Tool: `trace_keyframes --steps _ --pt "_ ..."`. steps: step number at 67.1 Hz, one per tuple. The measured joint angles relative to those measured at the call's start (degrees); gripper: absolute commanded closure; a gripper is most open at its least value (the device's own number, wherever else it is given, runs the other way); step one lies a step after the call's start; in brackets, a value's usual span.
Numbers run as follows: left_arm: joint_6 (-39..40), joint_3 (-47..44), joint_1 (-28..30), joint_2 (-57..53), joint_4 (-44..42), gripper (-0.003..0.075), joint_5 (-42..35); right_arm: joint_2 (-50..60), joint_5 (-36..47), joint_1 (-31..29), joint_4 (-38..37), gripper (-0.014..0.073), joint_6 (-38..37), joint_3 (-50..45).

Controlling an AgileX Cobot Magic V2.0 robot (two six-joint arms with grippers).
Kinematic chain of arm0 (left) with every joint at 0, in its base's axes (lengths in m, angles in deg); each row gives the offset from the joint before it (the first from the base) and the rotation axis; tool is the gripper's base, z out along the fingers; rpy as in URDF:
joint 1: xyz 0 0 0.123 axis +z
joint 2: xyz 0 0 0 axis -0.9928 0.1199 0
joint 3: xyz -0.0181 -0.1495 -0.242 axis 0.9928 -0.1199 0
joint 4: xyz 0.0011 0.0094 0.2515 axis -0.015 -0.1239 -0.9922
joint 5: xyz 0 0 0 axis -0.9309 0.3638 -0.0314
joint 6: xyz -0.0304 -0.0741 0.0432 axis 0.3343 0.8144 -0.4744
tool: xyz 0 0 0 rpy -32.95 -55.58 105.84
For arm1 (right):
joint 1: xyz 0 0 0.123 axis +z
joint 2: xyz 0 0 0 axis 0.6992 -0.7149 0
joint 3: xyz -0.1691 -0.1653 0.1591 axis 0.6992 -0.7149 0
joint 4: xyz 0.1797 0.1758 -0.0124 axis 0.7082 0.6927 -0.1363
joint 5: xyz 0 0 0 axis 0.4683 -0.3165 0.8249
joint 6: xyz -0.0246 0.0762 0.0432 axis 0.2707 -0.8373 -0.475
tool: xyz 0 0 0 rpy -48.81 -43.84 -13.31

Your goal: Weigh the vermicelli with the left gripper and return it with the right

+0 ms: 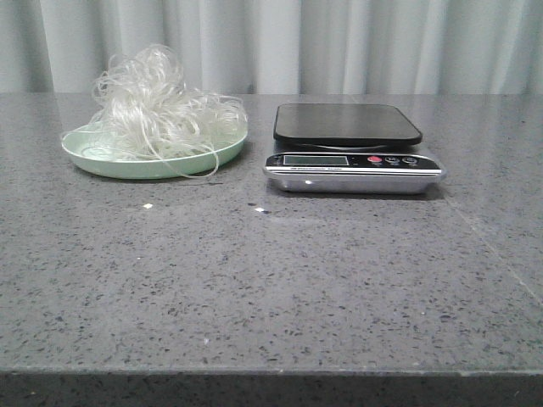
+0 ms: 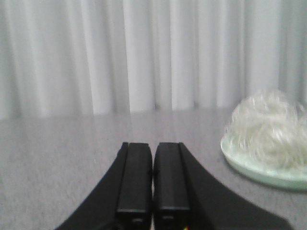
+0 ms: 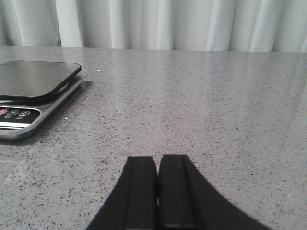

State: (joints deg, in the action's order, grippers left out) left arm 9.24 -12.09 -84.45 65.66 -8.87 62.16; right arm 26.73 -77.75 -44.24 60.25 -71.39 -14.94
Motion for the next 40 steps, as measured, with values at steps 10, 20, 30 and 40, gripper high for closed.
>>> trace_keyframes --steps 10,20,30,40 --pt "0.0 0.1 0.0 0.0 1.7 0.0583 -8.8 0.0 0.0 0.0 0.0 0.0443 0.0 0.0" --pt "0.0 4.6 0.0 0.0 2.3 0.0583 -7.3 0.0 0.0 0.0 0.0 0.0443 0.0 0.0" --pt "0.0 17.7 0.0 2.0 2.4 0.0582 2.9 0.0 0.0 0.0 0.0 0.0443 0.0 0.0" --pt "0.0 33.2 0.0 10.3 2.4 0.0581 14.7 0.0 0.0 0.0 0.0 0.0443 0.0 0.0"
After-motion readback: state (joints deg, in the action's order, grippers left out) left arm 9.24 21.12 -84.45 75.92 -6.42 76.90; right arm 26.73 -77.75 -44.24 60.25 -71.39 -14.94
